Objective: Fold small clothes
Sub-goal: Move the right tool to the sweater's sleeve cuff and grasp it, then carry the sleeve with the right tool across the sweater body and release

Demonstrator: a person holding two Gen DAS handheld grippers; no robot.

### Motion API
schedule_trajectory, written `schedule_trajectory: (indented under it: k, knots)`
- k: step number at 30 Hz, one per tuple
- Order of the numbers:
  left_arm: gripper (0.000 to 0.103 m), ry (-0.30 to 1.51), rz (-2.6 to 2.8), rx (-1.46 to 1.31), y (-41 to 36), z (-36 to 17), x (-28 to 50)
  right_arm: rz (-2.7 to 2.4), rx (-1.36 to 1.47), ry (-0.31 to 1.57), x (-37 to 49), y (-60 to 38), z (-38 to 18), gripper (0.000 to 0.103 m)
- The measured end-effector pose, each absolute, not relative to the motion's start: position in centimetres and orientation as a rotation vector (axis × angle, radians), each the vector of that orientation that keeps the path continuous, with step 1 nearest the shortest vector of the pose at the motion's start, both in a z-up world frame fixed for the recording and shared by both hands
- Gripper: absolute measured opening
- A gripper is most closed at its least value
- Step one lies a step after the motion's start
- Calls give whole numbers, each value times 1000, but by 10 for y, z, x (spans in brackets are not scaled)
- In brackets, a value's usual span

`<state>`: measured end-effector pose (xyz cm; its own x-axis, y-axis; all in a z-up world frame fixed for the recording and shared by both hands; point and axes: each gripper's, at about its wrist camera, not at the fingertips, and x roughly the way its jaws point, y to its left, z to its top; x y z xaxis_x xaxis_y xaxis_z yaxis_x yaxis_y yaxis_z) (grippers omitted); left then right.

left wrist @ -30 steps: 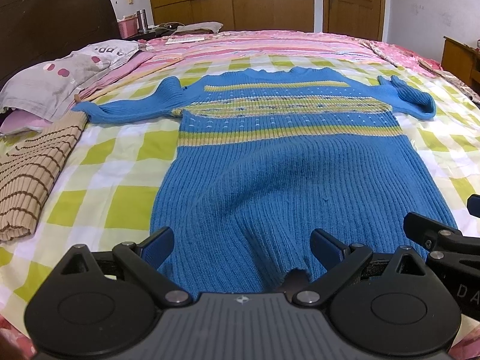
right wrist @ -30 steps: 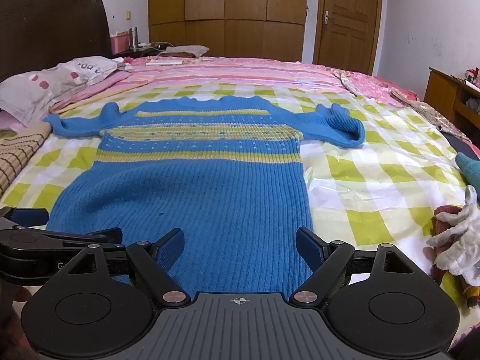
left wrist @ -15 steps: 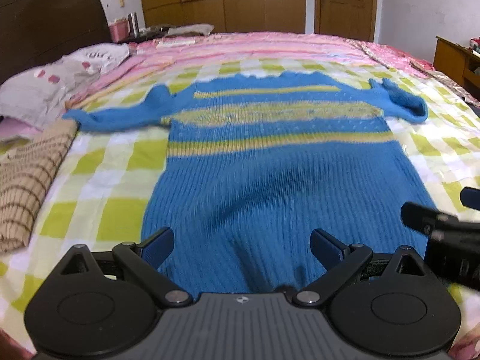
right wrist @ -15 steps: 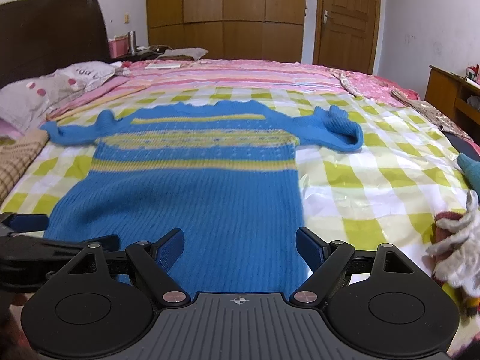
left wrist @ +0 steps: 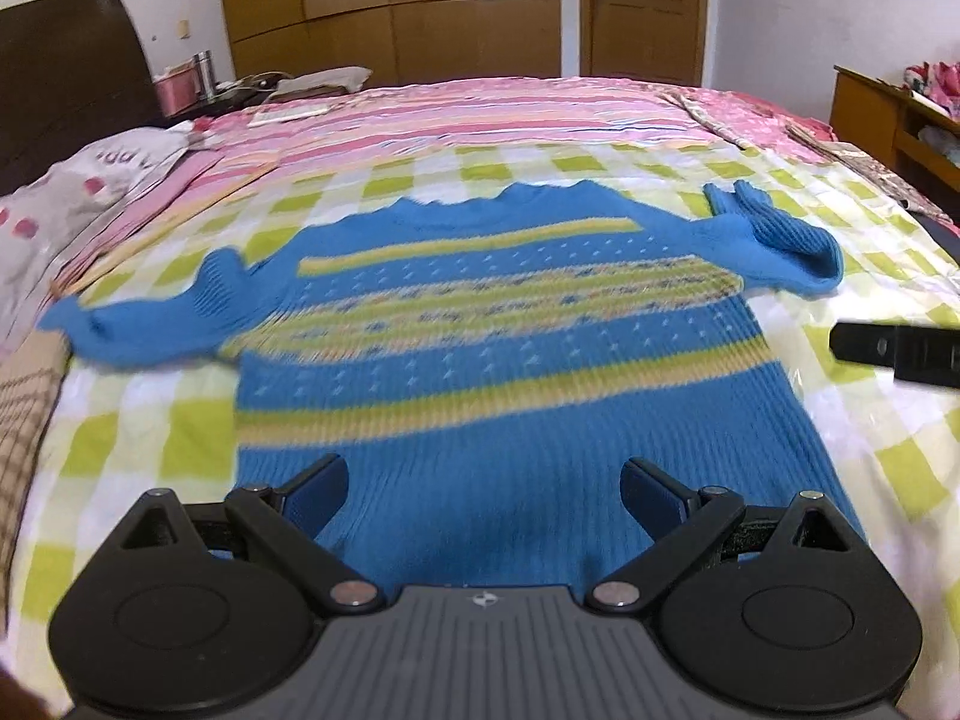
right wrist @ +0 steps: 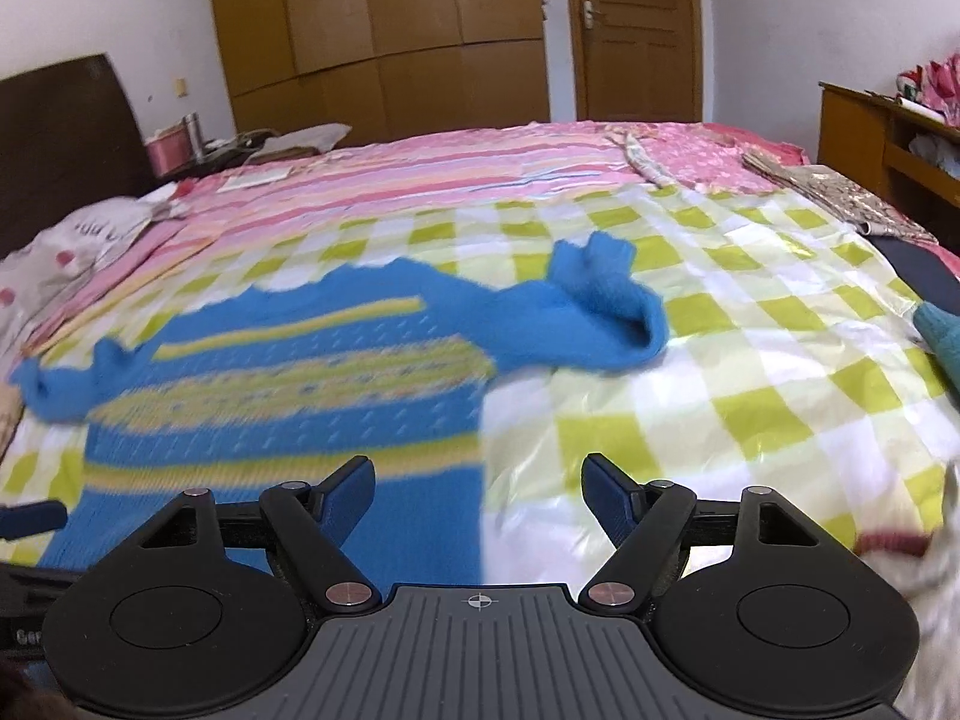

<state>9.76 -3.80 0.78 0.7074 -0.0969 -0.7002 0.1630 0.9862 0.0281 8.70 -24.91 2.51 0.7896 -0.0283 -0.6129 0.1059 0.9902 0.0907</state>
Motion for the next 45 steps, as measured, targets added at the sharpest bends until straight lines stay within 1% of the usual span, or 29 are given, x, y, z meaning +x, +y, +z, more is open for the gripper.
schedule_trajectory:
  k: [10, 17, 20, 32, 35, 36, 39, 40, 41, 42, 43, 45]
  knots:
    - [103, 789, -163, 84, -60, -1, 155, -152, 156, 631, 179, -315, 30, 76]
    - [103, 776, -175, 67, -66, -5, 180, -180, 294, 665, 242, -357, 17, 74]
    - [103, 772, -179, 71, -69, -6, 189, -196, 301, 672, 264, -364, 13, 74]
    - [103, 769, -187, 73, -76, -10, 203, -237, 312, 726, 308, -378, -6, 73]
    - [103, 772, -190, 88, -76, -12, 201, -243, 359, 743, 313, -386, -12, 68]
    - [103, 771, -190, 96, -76, -12, 200, -241, 381, 748, 315, -389, -14, 65]
    - [103, 772, -190, 106, -75, -13, 197, -214, 451, 771, 319, -397, -21, 45]
    - [103, 773, -189, 107, -74, -13, 196, -198, 470, 775, 320, -398, -21, 35]
    - [103, 774, -188, 107, -73, -13, 195, -177, 498, 780, 321, -399, -22, 28]
    - [103, 777, -185, 108, -71, -13, 193, -161, 525, 784, 321, -400, -22, 17]
    - [103, 777, -182, 106, -68, -12, 190, -150, 553, 778, 318, -402, -20, 13]
    - [103, 773, -178, 96, -63, -10, 185, -139, 578, 733, 308, -401, -11, 13]
